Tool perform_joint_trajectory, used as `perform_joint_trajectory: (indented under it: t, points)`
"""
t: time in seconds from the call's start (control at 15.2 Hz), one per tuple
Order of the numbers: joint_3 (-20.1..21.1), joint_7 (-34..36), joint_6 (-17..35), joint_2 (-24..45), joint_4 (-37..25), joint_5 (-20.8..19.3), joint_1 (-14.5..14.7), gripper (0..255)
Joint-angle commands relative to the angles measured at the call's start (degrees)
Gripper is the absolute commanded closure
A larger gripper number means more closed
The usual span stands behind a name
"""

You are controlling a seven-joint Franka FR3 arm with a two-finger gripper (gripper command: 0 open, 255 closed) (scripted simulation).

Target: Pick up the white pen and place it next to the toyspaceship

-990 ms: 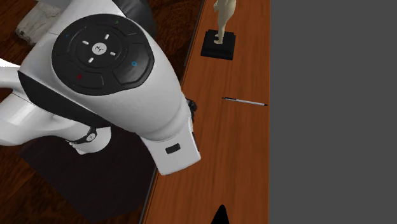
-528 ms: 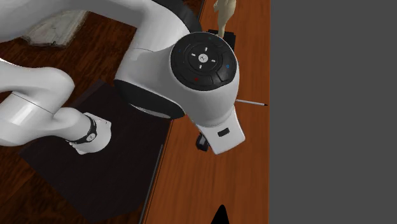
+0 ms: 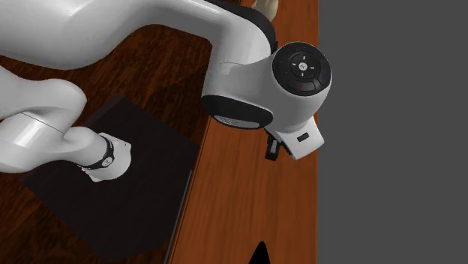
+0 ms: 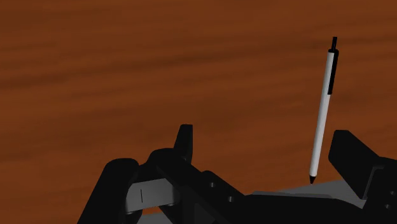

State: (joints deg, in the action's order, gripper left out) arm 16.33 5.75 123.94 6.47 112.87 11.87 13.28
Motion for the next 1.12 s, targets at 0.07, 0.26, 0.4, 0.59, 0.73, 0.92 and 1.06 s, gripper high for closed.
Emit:
perform_joint_trajectory:
  t: [0.07,0.26,0.4,0.59,0.73,0.92,1.06]
  points:
    - [1.0,1.4,1.3,6.1,-5.2,-1.2,1.7,0]
    - [1.7,2.6,1.8,11.9,-10.8,-2.6,3.6,0]
    - [2.0,3.3,1.9,15.9,-15.0,-3.5,5.0,0]
    - [2.3,4.2,1.5,21.1,-20.9,-4.7,7.1,0]
    - [2.2,4.3,2.7,21.9,-20.6,-4.9,7.4,0]
    - [2.1,4.5,4.3,23.2,-20.3,-5.2,7.8,0]
    - [2.0,4.6,5.4,24.1,-20.1,-5.4,8.2,0]
